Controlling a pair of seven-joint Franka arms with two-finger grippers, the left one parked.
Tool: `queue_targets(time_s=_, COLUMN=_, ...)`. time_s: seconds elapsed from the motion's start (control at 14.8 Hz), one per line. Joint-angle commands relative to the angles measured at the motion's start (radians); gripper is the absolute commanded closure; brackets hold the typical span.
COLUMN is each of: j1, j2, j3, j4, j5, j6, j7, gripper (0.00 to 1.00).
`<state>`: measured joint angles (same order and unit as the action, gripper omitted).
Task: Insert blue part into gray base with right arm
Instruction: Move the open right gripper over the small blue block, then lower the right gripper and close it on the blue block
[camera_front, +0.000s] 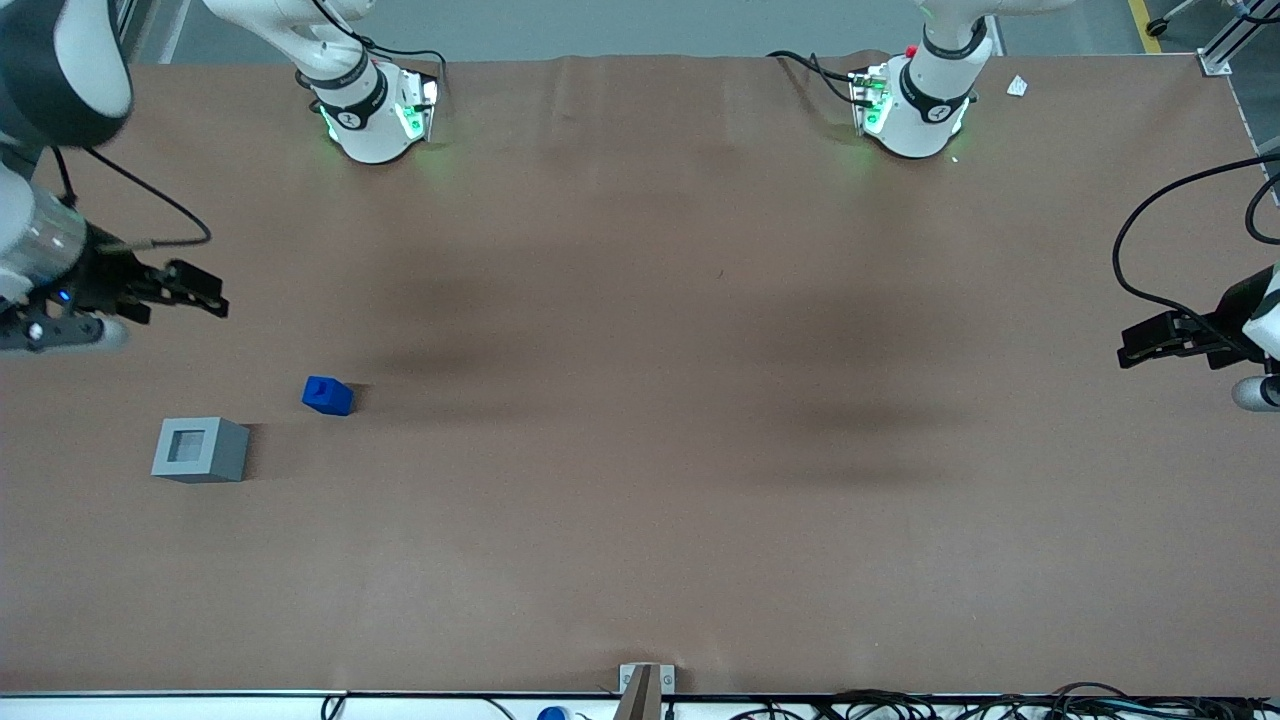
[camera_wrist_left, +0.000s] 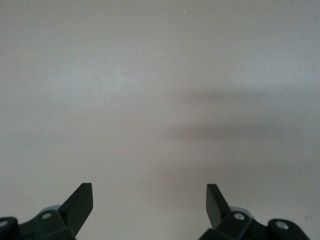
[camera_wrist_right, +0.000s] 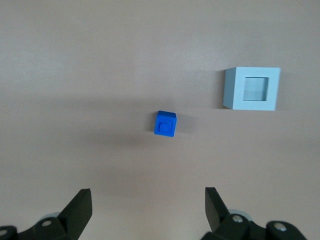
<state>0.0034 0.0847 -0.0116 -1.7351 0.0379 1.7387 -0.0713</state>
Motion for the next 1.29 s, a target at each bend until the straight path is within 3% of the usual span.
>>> queue_targets(time_s=0.0, j1=0.003, j2=0.036, j3=-0.005, j4=-0.066, j5=0.011, j6=0.086, j7=0.007, gripper=0.03)
queue_targets(time_s=0.61, j1=0.004, j2=0.194, j3=-0.004, j4=-0.270, j5=0.017, j6=0.441, j7=0.019, gripper=0.03)
queue_targets(time_s=0.95, j1=0.004, j2=0.259, j3=-0.004, j4=-0.282, j5=0.017, j6=0.493, j7=0.022, gripper=0.04)
queue_targets(time_s=1.22, j1=0.003, j2=0.308, j3=-0.005, j4=-0.279, j5=0.017, j6=0.521, j7=0.047, gripper=0.10)
